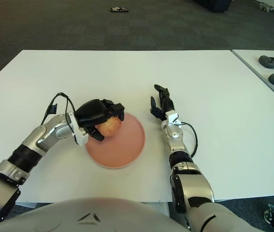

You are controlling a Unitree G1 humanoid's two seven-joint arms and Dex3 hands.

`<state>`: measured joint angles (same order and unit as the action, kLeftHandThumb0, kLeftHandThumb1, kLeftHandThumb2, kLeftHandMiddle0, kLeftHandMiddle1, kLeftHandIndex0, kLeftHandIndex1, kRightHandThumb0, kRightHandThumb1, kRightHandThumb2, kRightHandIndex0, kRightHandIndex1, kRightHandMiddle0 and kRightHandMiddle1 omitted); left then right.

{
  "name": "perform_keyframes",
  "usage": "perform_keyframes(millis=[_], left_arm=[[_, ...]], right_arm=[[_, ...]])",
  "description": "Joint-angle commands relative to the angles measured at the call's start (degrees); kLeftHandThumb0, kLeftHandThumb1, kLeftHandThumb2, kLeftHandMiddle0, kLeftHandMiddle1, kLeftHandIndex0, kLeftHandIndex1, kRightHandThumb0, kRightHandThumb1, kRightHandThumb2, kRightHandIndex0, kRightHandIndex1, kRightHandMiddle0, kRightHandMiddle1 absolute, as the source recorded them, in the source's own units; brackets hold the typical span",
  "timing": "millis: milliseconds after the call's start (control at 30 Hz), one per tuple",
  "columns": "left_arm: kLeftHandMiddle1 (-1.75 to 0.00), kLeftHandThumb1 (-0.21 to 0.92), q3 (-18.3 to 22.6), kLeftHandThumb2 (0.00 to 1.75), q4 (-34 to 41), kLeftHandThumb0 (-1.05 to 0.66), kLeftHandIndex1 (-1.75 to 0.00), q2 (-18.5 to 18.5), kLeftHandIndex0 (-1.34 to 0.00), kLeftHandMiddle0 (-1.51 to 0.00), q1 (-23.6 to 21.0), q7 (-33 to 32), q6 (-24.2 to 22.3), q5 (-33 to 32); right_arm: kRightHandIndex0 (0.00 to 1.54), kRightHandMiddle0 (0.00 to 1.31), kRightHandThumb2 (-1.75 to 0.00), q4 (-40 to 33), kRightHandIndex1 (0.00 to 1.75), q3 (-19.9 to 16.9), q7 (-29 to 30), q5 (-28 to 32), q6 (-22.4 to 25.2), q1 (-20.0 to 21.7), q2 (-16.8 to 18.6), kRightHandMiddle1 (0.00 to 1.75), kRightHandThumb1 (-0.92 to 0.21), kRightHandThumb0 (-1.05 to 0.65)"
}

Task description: Put the apple into the plate.

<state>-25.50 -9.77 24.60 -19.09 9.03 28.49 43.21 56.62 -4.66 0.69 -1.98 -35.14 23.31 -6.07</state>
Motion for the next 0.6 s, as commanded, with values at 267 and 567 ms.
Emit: perform_keyframes(millis=[267,567], left_arm=[[-1.75,0.19,-0.8,1.47,-0.2,-0.52,-1.75,1.9,-0.71,-1.19,-0.5,3.6,0.8,-0.4],[-1.75,0.19,-0.8,1.47,0.1,-0.53,-1.75,2.2,-0.72,-1.18,-0.6,2.8,0.9,0.8]], right_arm=[[0.25,0.00,-0.77,3.0,0.00,0.5,1.0,-1.3,1.7,-2.0,0.0,0.61,-0.92,-0.72],[0.25,0.00,-0.75,3.7,0.00,0.3,1.4,-1.1,1.4,-1.8,0.4,0.62,-0.92,-0.71]])
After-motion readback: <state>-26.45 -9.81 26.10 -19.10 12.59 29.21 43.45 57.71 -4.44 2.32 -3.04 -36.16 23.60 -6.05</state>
